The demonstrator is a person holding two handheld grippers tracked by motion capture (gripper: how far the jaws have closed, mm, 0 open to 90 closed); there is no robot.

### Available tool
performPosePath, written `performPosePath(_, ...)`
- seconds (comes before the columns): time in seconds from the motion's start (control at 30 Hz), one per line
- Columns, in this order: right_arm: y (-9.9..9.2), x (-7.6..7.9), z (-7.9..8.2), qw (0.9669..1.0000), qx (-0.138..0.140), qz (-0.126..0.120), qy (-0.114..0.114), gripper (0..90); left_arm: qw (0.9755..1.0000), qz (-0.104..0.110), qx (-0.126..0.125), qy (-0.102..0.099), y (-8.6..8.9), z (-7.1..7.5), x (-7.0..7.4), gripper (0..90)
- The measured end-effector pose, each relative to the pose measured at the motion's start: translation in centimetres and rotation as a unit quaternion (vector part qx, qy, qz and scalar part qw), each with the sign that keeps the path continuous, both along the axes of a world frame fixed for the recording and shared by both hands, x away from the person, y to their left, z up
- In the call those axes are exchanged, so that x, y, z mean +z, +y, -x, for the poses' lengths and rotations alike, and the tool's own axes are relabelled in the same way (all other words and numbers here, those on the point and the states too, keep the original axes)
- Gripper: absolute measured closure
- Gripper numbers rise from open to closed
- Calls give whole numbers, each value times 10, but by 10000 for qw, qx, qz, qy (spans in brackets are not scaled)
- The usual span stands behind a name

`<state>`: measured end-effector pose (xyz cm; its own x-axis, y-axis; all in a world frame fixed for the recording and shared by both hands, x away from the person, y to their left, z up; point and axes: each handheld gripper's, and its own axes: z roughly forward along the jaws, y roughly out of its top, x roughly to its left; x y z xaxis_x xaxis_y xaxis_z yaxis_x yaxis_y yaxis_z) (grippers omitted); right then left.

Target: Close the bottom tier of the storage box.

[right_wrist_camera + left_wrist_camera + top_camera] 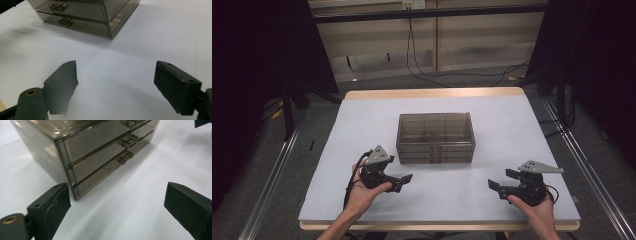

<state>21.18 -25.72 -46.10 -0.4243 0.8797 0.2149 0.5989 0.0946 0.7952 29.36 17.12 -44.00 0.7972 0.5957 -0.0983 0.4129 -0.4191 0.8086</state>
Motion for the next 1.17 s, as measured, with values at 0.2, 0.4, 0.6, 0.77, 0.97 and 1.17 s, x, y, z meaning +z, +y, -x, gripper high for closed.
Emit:
performPosePath(0.2, 0, 0, 0, 10000, -36, 67, -1, 176, 9998, -24, 195, 19, 19, 10, 8, 59)
performPosePath(0.4, -1, 0, 0, 10000, -61, 45, 3, 168, 9993, 8, 373, -92, 42, 18, 12, 49)
performPosePath(0.6, -1, 0, -1, 9999, -90, 85, 28, 158, 9989, 51, 450, -71, 55, 25, 6, 40)
performPosePath(0.77, -1, 0, 0, 9998, -138, 131, 23, 145, 9977, 63, 669, 13, 65, 35, -6, 39)
performPosePath(0.97, -3, 0, 2, 9997, -209, 113, 31, 135, 9975, 20, 709, 35, 75, 43, -15, 39)
performPosePath(1.17, -4, 0, 2, 9996, -241, 115, 25, 128, 9979, 260, 587, -55, 80, 44, -11, 43)
